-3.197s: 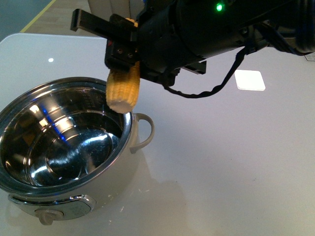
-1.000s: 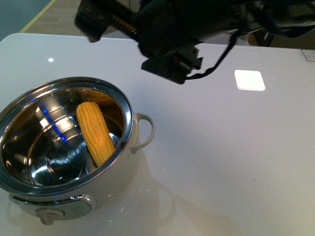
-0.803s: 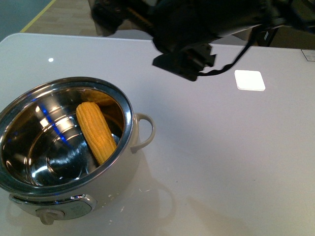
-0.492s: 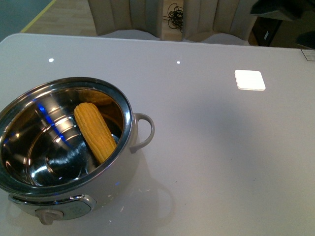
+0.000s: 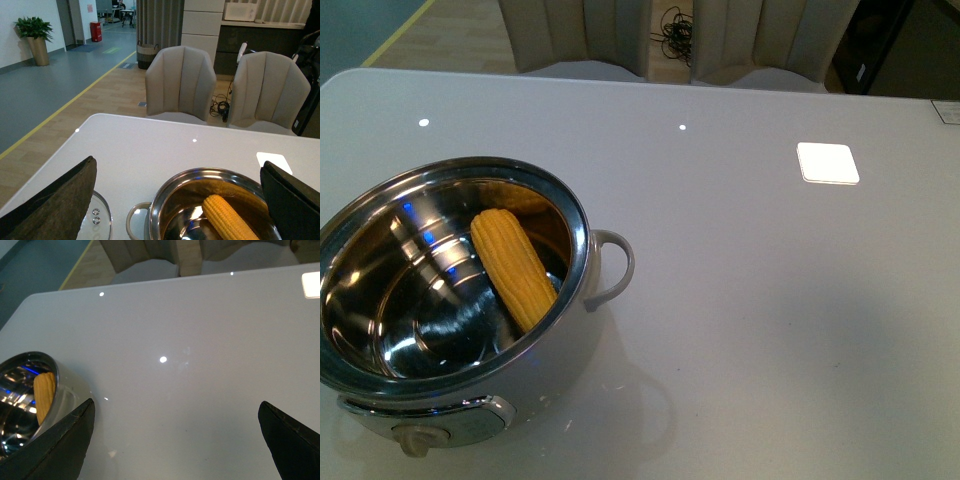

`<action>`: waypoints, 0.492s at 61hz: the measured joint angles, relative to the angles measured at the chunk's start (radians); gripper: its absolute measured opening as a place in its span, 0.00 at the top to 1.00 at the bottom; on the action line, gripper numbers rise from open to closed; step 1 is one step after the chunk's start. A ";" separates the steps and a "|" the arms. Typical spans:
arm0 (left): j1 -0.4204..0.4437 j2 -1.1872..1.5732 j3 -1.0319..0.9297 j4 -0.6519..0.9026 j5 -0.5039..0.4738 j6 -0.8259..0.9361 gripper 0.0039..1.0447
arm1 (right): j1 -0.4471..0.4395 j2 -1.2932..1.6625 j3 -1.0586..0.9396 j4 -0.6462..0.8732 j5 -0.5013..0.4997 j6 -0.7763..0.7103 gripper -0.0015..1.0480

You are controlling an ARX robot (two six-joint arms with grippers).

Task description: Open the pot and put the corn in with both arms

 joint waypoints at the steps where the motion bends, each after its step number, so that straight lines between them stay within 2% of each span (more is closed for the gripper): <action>1: 0.000 0.000 0.000 0.000 0.000 0.000 0.07 | -0.002 -0.029 -0.010 -0.015 0.005 -0.003 0.09; 10: 0.000 0.000 0.000 0.000 0.000 0.000 0.07 | -0.039 -0.192 -0.047 -0.112 0.004 -0.015 0.09; 30: 0.000 0.000 0.000 0.000 0.000 0.000 0.07 | -0.050 -0.219 -0.048 -0.107 0.024 -0.027 0.09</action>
